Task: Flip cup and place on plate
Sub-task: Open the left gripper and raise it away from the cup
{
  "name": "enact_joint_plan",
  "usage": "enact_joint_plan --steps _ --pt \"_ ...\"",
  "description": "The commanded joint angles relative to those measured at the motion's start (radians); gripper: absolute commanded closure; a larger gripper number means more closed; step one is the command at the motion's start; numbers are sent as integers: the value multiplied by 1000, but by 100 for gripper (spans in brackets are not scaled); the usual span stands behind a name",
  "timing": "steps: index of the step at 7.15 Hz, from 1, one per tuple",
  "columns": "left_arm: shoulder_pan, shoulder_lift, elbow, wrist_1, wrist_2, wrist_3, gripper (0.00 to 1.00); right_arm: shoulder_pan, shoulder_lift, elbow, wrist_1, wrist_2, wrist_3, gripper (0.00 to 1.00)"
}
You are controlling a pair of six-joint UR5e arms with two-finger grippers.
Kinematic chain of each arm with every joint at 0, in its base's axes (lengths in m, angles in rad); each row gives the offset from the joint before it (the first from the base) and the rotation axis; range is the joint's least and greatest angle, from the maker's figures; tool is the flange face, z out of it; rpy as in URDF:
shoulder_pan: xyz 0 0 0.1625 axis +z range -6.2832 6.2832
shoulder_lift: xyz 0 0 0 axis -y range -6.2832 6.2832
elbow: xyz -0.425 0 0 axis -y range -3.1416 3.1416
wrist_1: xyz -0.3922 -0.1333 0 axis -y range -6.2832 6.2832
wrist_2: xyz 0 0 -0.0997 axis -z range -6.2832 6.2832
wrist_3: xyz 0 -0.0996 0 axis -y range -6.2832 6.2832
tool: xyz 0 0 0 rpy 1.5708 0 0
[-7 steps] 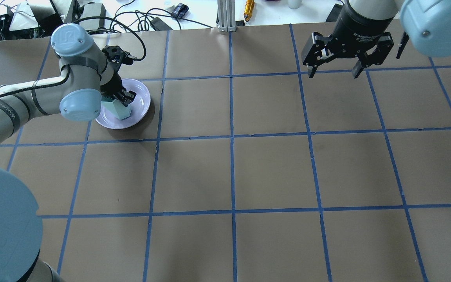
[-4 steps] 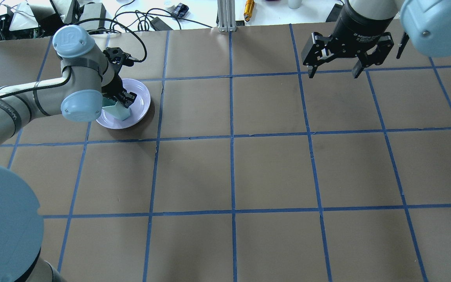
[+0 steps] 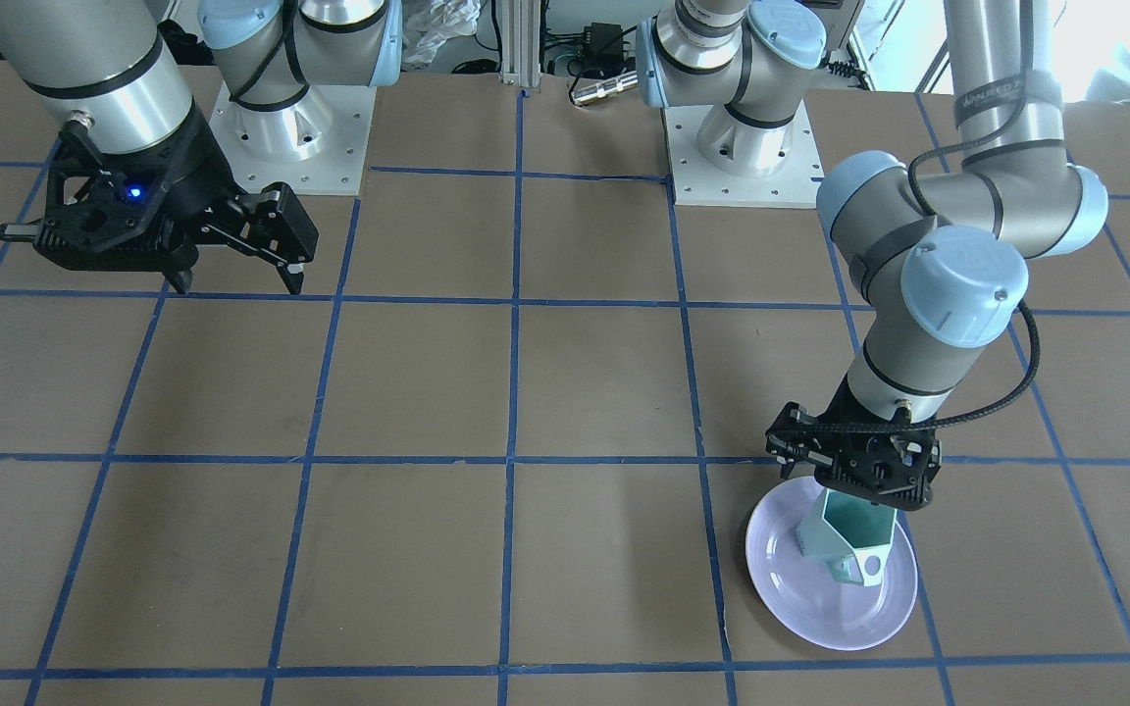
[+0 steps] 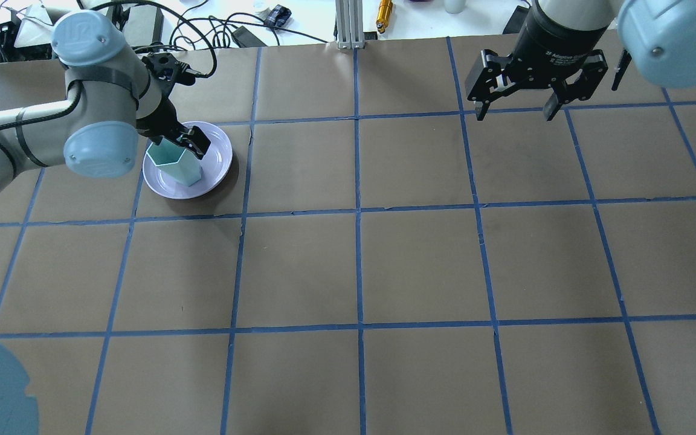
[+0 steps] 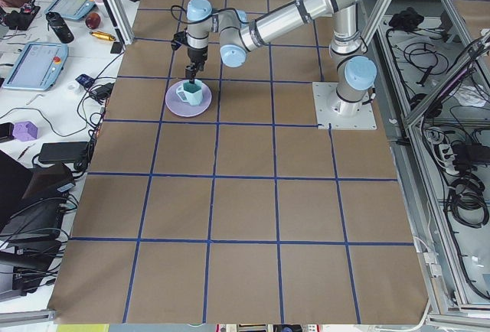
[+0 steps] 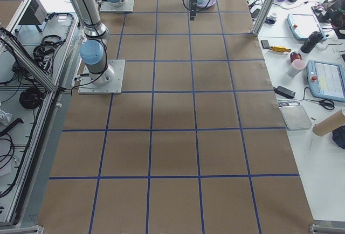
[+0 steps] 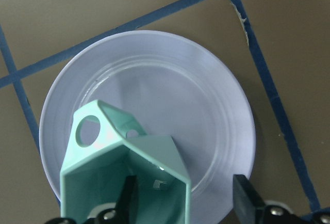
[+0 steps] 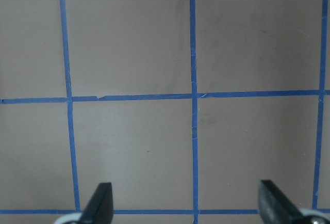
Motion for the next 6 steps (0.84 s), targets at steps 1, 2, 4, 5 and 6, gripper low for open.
enact_joint_plan --steps 1,2,4,5,6 --pt "-3 157 80 -311 -7 -110 0 0 0 0 0 1 0 0" --pt "-6 206 156 -471 -24 -211 0 0 0 0 0 1 0 0" --pt "-51 241 305 -717 -54 -405 0 0 0 0 0 1 0 0" --pt "-72 242 365 -828 -50 -446 0 0 0 0 0 1 0 0" --pt "-101 241 364 -842 -50 -481 0 0 0 0 0 1 0 0"
